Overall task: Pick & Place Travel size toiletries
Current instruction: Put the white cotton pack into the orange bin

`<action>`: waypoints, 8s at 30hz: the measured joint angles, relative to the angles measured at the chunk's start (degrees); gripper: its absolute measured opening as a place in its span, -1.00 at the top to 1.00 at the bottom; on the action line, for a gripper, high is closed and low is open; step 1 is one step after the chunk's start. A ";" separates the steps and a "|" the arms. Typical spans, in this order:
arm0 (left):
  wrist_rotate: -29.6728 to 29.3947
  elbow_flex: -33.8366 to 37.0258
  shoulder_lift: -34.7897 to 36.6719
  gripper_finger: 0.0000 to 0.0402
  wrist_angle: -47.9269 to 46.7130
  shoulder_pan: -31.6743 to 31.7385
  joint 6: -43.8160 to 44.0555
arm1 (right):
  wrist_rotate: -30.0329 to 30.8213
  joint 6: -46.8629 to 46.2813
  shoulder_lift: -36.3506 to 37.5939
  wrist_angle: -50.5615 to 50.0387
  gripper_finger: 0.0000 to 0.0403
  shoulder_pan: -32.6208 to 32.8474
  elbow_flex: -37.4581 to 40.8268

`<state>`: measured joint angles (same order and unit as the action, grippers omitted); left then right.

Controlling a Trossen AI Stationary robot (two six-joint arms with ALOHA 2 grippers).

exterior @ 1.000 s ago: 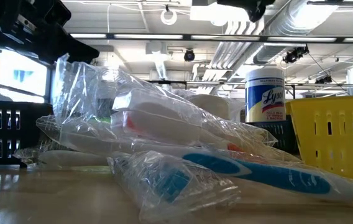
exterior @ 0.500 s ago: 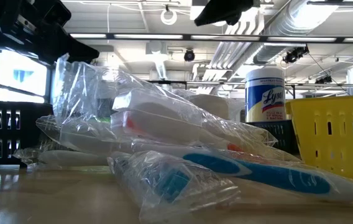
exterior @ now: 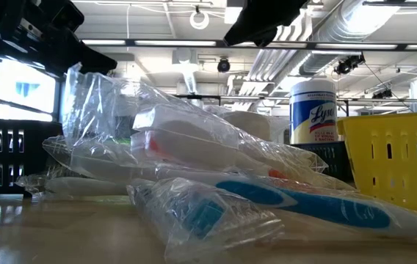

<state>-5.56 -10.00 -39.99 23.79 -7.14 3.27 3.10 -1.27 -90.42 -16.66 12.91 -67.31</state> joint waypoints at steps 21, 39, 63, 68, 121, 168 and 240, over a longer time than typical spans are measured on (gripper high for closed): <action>0.00 0.00 0.00 1.00 0.02 -0.02 0.02 | -1.58 -1.79 -0.08 1.13 0.69 -0.04 0.04; 0.00 0.00 0.00 1.00 0.02 -0.02 0.02 | -1.69 -7.58 -0.06 1.28 -0.59 0.61 0.04; 0.00 0.00 0.00 1.00 0.01 0.00 -0.04 | -0.22 -4.52 -0.01 -0.59 -0.61 2.64 0.23; 0.00 0.00 -0.01 1.00 0.00 -0.02 -0.08 | 3.24 -4.76 0.03 1.21 -0.61 3.01 4.34; -0.04 0.00 0.00 1.00 -3.48 0.00 0.02 | 1.37 -6.68 -11.27 16.19 -0.03 6.82 10.95; -0.04 0.00 0.00 1.00 -4.46 0.00 0.02 | 1.12 -6.17 -4.03 14.57 0.98 6.84 10.97; -0.02 0.00 -0.01 1.00 -4.69 0.00 -0.02 | 5.31 -12.63 13.54 2.12 0.98 -1.27 10.97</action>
<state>-5.58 -10.00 -40.00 19.10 -7.14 3.25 8.42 -13.90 -76.88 -14.54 11.63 -56.34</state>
